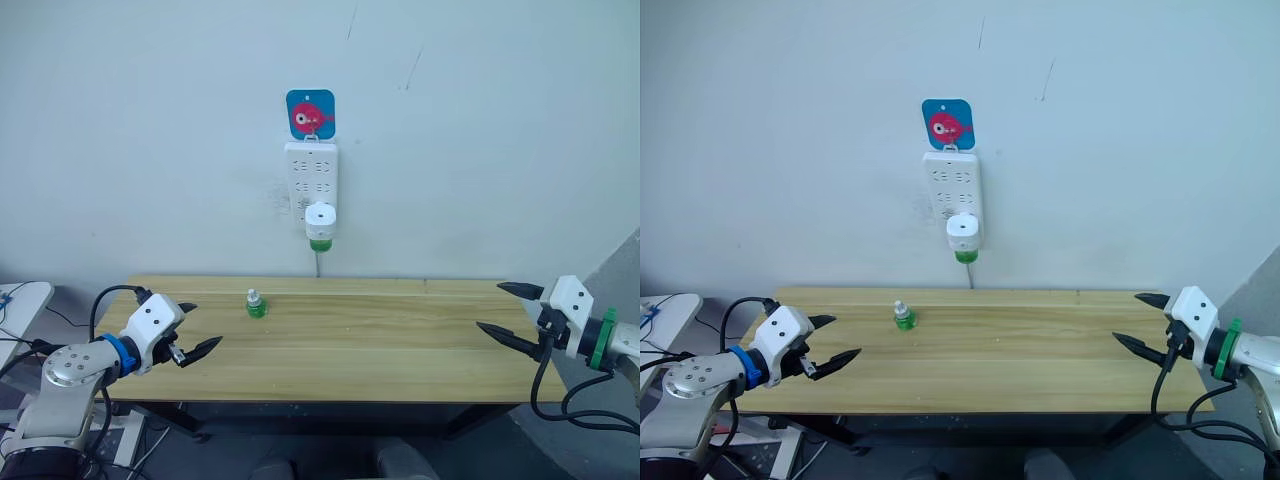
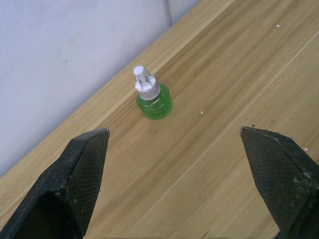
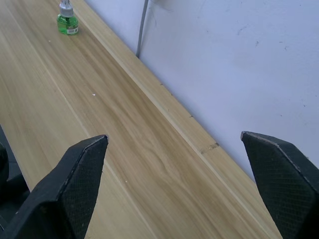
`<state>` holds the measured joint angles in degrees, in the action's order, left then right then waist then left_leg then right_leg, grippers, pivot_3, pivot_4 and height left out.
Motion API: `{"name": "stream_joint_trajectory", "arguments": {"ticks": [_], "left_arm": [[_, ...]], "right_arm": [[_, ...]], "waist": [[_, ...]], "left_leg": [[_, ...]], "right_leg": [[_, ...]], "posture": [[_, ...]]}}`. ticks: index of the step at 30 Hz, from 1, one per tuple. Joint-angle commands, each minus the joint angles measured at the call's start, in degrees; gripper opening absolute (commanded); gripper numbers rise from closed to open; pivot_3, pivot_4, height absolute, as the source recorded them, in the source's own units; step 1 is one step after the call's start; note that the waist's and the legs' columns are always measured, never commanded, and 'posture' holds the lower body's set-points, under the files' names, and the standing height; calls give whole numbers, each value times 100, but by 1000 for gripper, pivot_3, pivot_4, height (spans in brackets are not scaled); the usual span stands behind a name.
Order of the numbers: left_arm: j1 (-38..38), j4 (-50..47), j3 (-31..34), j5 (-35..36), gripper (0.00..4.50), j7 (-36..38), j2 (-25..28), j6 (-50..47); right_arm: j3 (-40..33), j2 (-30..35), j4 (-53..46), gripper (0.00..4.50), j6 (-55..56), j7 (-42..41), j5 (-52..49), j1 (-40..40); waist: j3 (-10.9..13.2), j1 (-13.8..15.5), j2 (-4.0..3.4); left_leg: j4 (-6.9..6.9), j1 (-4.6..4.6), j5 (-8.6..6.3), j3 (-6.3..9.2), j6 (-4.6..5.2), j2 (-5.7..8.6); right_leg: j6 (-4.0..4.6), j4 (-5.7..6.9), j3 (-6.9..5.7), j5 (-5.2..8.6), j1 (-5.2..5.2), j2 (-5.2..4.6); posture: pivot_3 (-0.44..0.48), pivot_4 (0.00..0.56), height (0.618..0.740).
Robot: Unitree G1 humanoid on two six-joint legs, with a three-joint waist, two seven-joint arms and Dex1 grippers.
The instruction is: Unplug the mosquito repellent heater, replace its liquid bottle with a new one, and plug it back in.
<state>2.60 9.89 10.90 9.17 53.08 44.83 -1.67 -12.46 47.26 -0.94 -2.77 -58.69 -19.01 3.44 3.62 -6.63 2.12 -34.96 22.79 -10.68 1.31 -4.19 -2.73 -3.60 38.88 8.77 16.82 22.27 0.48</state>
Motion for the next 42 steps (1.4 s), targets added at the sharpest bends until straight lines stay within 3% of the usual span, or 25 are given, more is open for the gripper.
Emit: {"name": "stream_joint_trajectory", "arguments": {"ticks": [1,8,18,23,30,37,42], "left_arm": [[-27,-109,159,127,4500,-17,69,53],[7,-101,133,45,4500,-86,80,-52],[-47,246,195,262,4500,420,191,578],[-123,402,203,408,4500,543,259,304],[-78,577,405,333,4500,253,241,648],[234,55,785,705,4500,250,244,345],[-260,-390,589,864,4500,113,132,-188]], "right_arm": [[-138,83,-68,4471,45,-23,-16,-68],[-123,63,-145,4471,19,-24,-30,22],[-110,70,-154,4471,45,-68,-26,54],[-131,60,-253,4471,19,-45,-34,101],[-192,34,-521,4471,-24,34,-68,320],[-515,-153,-1389,4471,-370,349,-436,534],[-255,-446,-2514,4471,-829,832,-627,389]], "waist": [[0,0,0],[4,1,0],[13,-3,-4],[35,-3,-5],[160,0,4],[404,-25,11],[617,-27,26]], "left_leg": [[0,0,0,0,0,0],[0,0,0,0,0,0],[0,-1,0,1,0,0],[0,-2,0,0,0,0],[1,2,0,0,0,-1],[1,4,0,-3,0,-3],[0,12,1,3,-1,-4]], "right_leg": [[0,0,0,0,0,0],[0,0,0,0,0,0],[2,-1,-1,1,4,-1],[2,-2,-1,1,6,-2],[2,-2,0,1,4,-2],[2,-2,6,1,4,-3],[2,1,3,1,5,-3]], "posture": [[-56,49,733],[-59,50,733],[-63,53,733],[-64,64,733],[-81,92,733],[-134,163,733],[-180,202,733]]}}
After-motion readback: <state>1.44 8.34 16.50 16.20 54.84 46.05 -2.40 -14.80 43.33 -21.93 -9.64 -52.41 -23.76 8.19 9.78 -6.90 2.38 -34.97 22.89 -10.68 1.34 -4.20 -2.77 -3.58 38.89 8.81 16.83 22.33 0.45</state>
